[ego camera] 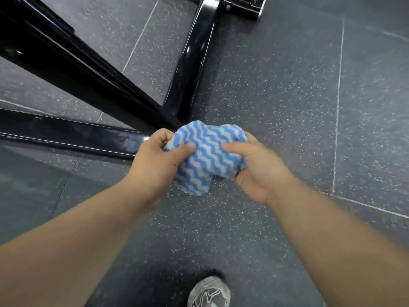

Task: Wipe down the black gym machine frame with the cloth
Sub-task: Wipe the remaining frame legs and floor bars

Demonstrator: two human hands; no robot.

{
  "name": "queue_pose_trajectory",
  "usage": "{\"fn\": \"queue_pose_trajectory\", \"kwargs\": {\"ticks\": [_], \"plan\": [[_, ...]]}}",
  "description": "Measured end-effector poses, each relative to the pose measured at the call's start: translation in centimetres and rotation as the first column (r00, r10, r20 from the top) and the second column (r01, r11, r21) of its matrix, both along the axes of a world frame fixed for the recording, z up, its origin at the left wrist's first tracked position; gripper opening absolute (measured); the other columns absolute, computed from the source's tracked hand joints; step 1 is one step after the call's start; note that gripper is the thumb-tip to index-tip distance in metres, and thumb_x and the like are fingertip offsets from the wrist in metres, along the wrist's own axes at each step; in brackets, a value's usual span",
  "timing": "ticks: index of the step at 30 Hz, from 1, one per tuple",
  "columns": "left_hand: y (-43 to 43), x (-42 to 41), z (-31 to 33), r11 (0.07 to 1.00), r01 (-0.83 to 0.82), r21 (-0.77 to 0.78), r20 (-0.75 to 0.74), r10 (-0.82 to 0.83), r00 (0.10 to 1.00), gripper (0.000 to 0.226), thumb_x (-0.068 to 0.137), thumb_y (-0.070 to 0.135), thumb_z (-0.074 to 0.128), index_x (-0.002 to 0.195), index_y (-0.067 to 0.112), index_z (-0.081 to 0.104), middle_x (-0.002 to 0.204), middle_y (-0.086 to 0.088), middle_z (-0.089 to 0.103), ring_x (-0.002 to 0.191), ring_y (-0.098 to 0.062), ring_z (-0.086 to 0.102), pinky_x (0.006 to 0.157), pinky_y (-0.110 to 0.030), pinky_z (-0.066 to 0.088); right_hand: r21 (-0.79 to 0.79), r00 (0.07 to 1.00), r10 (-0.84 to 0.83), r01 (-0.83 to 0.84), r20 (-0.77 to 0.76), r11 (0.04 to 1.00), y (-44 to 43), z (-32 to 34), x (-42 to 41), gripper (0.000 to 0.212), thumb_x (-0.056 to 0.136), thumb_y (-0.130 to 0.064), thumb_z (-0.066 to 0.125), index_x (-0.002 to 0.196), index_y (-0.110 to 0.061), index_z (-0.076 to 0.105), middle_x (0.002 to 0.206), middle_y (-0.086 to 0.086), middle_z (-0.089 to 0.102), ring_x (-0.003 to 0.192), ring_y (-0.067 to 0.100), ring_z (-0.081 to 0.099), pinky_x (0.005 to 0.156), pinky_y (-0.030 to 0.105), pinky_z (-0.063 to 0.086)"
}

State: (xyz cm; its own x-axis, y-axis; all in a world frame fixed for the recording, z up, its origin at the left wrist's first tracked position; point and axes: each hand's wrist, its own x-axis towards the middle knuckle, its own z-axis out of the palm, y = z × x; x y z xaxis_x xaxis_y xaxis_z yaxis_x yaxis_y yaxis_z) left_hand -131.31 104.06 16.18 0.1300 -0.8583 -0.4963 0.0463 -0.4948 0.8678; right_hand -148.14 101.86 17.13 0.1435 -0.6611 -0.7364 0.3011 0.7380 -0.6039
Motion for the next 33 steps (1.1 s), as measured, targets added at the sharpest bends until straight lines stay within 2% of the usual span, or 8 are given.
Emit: {"fn": "queue_pose_trajectory", "kwargs": {"ticks": [6, 10, 15, 18, 22, 26, 28, 33], "plan": [[1.3, 0.7, 3.7, 0.999, 0.026, -0.035, -0.124, -0.03, 0.992, 0.02, 0.075, 0.013, 0.069, 0.092, 0.024, 0.073, 0.09, -0.005, 0.073, 0.08, -0.013, 0.068, 0.069, -0.028, 0.055, -0.035, 0.978, 0.189, -0.187, 0.091, 0.982, 0.6, 2.4, 3.3, 0.039, 0.085, 0.002, 0.061, 0.122, -0.013, 0.061, 0.113, 0.013, 0.07, 0.105, 0.031, 0.067, 0.096, 0.047, 0.051], [1.5, 3.6, 6.6, 0.967, 0.132, 0.218, -0.168, -0.096, 0.981, 0.034, 0.085, 0.054, 0.056, 0.085, 0.023, 0.07, 0.065, 0.005, 0.061, 0.053, -0.005, 0.049, 0.053, -0.02, 0.037, -0.096, 0.984, 0.174, -0.178, -0.043, 0.979, 0.9, 4.7, 4.7, 0.045, 0.082, 0.016, 0.051, 0.113, -0.011, 0.066, 0.105, 0.016, 0.072, 0.099, 0.036, 0.068, 0.09, 0.054, 0.053], [2.0, 6.7, 10.7, 0.95, 0.281, 0.134, -0.306, -0.23, 0.924, 0.027, 0.069, 0.021, 0.065, 0.095, 0.013, 0.068, 0.096, -0.003, 0.072, 0.086, -0.013, 0.066, 0.079, -0.025, 0.052, -0.15, 0.97, 0.237, -0.226, 0.056, 0.962, 2.1, 9.3, 6.0, 0.047, 0.083, 0.017, 0.053, 0.119, -0.012, 0.063, 0.11, 0.014, 0.071, 0.101, 0.032, 0.068, 0.089, 0.048, 0.054], [2.0, 7.2, 12.6, 0.986, 0.152, 0.064, -0.271, -0.13, 0.954, 0.044, 0.068, 0.016, 0.068, 0.108, -0.002, 0.064, 0.106, -0.012, 0.072, 0.093, -0.02, 0.067, 0.076, -0.025, 0.056, -0.19, 0.972, 0.234, -0.232, -0.012, 0.954, 2.5, 12.0, 6.3, 0.036, 0.081, 0.004, 0.067, 0.113, -0.012, 0.064, 0.102, 0.01, 0.074, 0.093, 0.029, 0.071, 0.083, 0.045, 0.057], [1.6, 6.9, 15.2, 0.999, 0.032, 0.007, -0.319, -0.028, 0.947, 0.045, 0.088, 0.011, 0.058, 0.131, 0.002, 0.051, 0.125, -0.012, 0.064, 0.114, -0.029, 0.06, 0.104, -0.045, 0.043, -0.228, 0.989, 0.127, -0.141, -0.078, 0.963, 2.6, 15.3, 6.0, 0.018, 0.086, -0.008, 0.068, 0.103, -0.01, 0.069, 0.091, 0.007, 0.075, 0.081, 0.024, 0.073, 0.065, 0.036, 0.061], [0.7, 7.7, 17.5, 0.995, 0.094, -0.025, -0.388, -0.096, 0.917, 0.045, 0.074, 0.018, 0.065, 0.118, 0.01, 0.059, 0.12, -0.005, 0.064, 0.1, -0.025, 0.06, 0.076, -0.031, 0.044, -0.282, 0.969, 0.061, -0.129, -0.239, 0.951, 2.0, 17.3, 6.3, 0.014, 0.087, -0.016, 0.069, 0.1, -0.014, 0.07, 0.101, 0.013, 0.073, 0.1, 0.037, 0.066, 0.085, 0.054, 0.054], [0.4, 8.5, 18.4, 0.994, 0.111, -0.015, -0.351, -0.109, 0.93, 0.038, 0.066, 0.017, 0.073, 0.102, 0.012, 0.062, 0.112, -0.008, 0.067, 0.102, -0.028, 0.06, 0.083, -0.036, 0.046, -0.291, 0.974, -0.002, -0.065, -0.225, 0.955, 1.4, 18.1, 6.7, 0.014, 0.087, -0.012, 0.068, 0.101, -0.014, 0.068, 0.097, 0.008, 0.075, 0.094, 0.031, 0.07, 0.086, 0.052, 0.055], [0.8, 9.2, 20.7, 0.917, 0.386, 0.096, -0.245, -0.354, 0.902, 0.075, 0.05, 0.031, 0.078, 0.119, 0.004, 0.065, 0.12, -0.017, 0.066, 0.107, -0.024, 0.061, 0.091, -0.034, 0.042, -0.262, 0.979, -0.087, 0.036, -0.186, 0.965, 1.0, 20.4, 7.3, 0.007, 0.09, -0.015, 0.065, 0.096, -0.015, 0.067, 0.096, 0.01, 0.074, 0.089, 0.028, 0.072, 0.08, 0.045, 0.058]]}}
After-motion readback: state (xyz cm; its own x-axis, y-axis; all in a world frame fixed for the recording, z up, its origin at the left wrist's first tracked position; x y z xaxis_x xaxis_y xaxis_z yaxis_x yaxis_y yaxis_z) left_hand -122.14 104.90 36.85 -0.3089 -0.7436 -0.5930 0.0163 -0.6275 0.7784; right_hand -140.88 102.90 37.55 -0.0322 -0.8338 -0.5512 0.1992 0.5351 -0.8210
